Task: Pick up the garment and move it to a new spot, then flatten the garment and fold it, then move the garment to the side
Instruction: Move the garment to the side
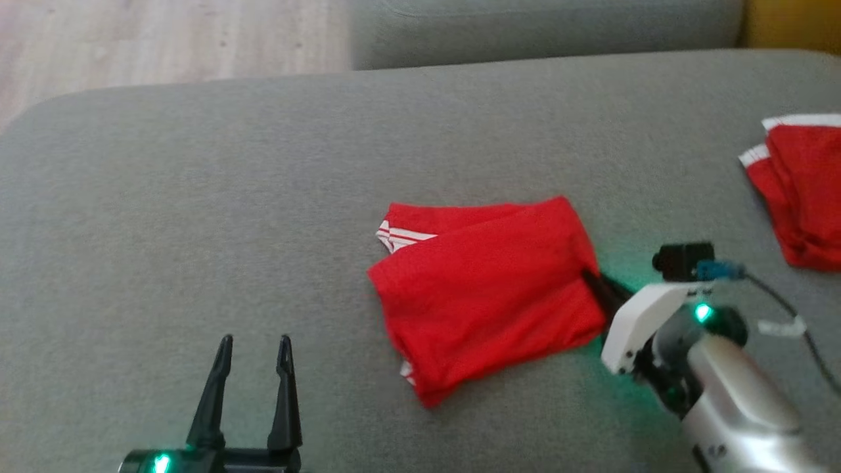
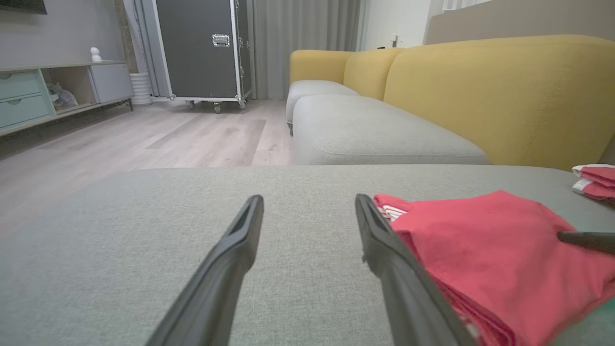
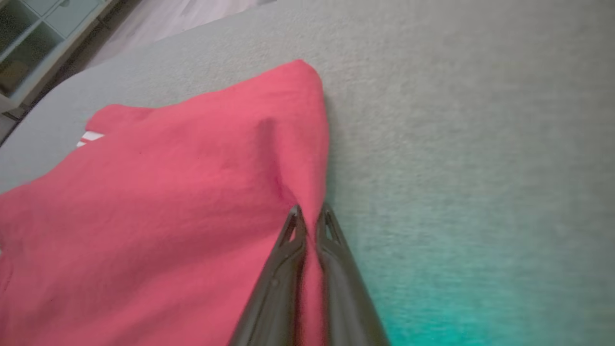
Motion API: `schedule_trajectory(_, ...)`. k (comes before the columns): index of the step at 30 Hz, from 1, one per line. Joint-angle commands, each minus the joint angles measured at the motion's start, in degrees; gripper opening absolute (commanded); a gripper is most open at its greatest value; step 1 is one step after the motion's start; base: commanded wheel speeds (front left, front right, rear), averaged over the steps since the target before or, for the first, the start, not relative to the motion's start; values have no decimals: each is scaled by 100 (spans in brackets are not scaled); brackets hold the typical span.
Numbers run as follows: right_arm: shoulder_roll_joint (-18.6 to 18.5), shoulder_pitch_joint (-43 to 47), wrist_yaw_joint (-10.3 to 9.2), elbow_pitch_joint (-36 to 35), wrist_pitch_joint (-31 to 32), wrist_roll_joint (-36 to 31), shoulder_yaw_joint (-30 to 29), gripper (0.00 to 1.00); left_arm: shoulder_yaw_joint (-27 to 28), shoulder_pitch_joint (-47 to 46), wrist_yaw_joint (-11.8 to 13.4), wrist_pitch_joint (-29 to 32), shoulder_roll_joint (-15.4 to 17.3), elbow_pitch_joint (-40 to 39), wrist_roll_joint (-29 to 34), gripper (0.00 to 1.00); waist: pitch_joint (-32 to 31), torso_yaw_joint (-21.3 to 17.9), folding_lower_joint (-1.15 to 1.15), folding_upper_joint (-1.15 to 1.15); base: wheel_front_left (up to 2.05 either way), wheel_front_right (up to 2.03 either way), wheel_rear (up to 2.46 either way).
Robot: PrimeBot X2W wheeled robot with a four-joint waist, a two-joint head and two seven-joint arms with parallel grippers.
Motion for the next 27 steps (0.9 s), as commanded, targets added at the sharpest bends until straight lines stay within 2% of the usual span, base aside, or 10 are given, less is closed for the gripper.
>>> schedule_trajectory(1, -247, -388, -4, -195, -81, -88, 114, 0, 214, -254, -38, -37, -45, -220, -78, 100, 199, -248, 0, 0, 0, 0, 0)
schedule_trajectory(6, -852, -847, -4, -523, 41, -257, 108, 0, 339, -408, -124, -37, -45, -307, -104, 100, 595, -688, 0, 0, 0, 0, 0)
schedule_trajectory(12, -1641, -1424, -4, -997, 336, -457, -289, 0, 487, -781, -191, -37, -45, -333, -65, 100, 1049, -1154, 0, 0, 0, 0, 0)
schedule_trajectory(15, -1849, -1559, -4, -1162, 470, -521, -447, 0, 524, -892, -241, -37, -45, -349, -58, 100, 1174, -1267, 0, 0, 0, 0, 0)
schedule_trajectory(20, -2314, -1688, -4, -1676, 835, -706, -1122, 0, 630, -1126, -438, -37, -46, -329, 26, 100, 1437, -1449, 0, 0, 0, 0, 0)
schedule_trajectory(24, -2519, -1495, -4, -2035, 1067, -975, -1818, 0, 739, -1257, -603, -37, -46, -213, 55, 100, 1544, -1481, 0, 0, 0, 0, 0)
schedule_trajectory(25, -2525, -1413, -4, -2109, 1106, -1061, -1976, 15, 760, -1280, -630, -37, -46, -190, 61, 100, 1558, -1481, 0, 0, 0, 0, 0)
schedule_trajectory(26, -2497, -1331, -4, -2184, 1130, -1160, -2125, 85, 771, -1299, -652, -37, -46, -169, 64, 100, 1568, -1478, 0, 0, 0, 0, 0)
schedule_trajectory(27, -2438, -1251, -4, -2260, 1121, -1262, -2274, 100, 770, -1318, -687, -37, -46, -144, 77, 100, 1574, -1470, 0, 0, 0, 0, 0)
